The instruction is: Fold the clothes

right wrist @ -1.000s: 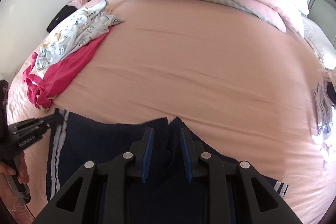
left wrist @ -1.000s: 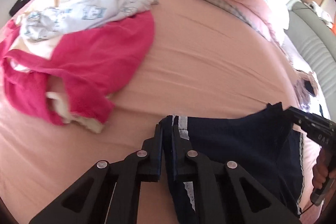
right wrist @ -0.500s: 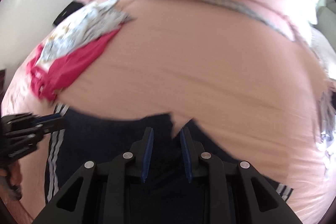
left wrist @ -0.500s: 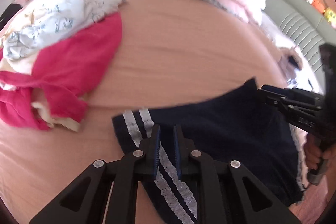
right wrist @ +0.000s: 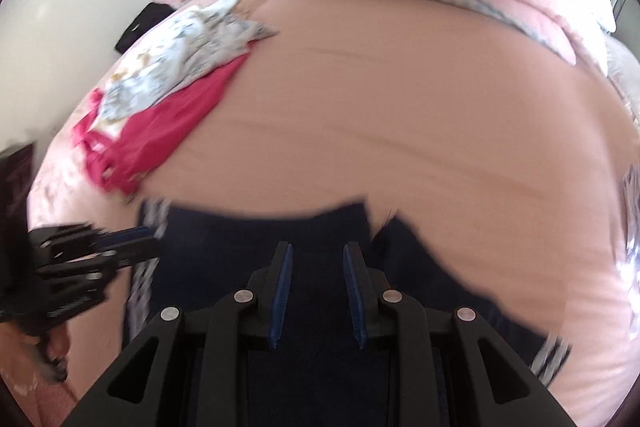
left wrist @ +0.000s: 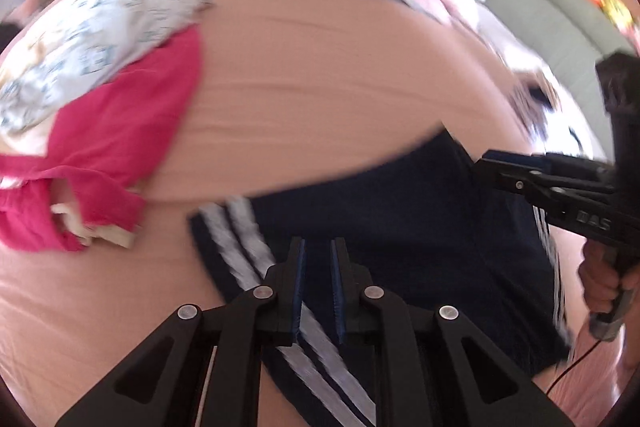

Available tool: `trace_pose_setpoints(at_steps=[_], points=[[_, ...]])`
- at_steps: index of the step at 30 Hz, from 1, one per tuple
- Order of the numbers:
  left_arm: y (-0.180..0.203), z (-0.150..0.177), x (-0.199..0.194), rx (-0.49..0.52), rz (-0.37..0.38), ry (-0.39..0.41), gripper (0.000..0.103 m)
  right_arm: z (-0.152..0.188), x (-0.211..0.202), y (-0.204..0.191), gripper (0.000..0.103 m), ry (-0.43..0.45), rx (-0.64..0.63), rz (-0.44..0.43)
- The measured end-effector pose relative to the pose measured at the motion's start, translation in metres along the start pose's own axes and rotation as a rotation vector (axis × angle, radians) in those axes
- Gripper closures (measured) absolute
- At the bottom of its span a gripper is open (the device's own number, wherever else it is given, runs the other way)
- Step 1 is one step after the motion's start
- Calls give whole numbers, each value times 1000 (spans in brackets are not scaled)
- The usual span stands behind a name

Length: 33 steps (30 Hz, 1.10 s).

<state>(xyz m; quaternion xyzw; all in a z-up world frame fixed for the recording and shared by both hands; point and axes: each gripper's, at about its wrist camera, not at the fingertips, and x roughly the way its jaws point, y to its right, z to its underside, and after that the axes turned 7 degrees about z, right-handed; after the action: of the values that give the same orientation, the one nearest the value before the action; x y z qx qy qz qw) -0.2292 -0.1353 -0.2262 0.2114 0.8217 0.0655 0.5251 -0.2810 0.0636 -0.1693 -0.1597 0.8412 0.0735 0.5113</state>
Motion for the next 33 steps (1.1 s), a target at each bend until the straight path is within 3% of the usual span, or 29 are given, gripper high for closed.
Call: trace_pose_setpoints(at_steps=[3, 8, 12, 15, 18, 21, 22, 24, 27, 30, 33], points=[[26, 15, 4, 28, 15, -67, 92, 37, -25, -7, 78, -41, -3, -28], [72, 55, -2, 52, 101, -103, 91, 113, -50, -3, 78, -87, 12, 28], [93, 94, 5, 64, 72, -164, 91, 158, -48, 7, 78, -139, 31, 77], [101, 118, -4, 111, 18, -157, 91, 182, -54, 16, 78, -147, 31, 101], [102, 120, -8, 181, -103, -181, 91, 199, -67, 29, 78, -142, 71, 89], [96, 124, -21, 152, -163, -159, 91, 212, -84, 43, 78, -99, 170, 49], [95, 126, -26, 130, -158, -140, 91, 215, -90, 49, 78, -74, 215, 27], [99, 127, -34, 104, -62, -85, 91, 221, -98, 59, 78, -40, 279, -5], [111, 131, -28, 111, 20, -70, 91, 222, -88, 52, 78, -51, 271, -7], [111, 138, -9, 169, -41, -184, 90, 222, -82, 47, 77, -77, 221, 15], [102, 138, -20, 197, -51, -245, 89, 223, -84, 52, 78, -110, 174, 58]])
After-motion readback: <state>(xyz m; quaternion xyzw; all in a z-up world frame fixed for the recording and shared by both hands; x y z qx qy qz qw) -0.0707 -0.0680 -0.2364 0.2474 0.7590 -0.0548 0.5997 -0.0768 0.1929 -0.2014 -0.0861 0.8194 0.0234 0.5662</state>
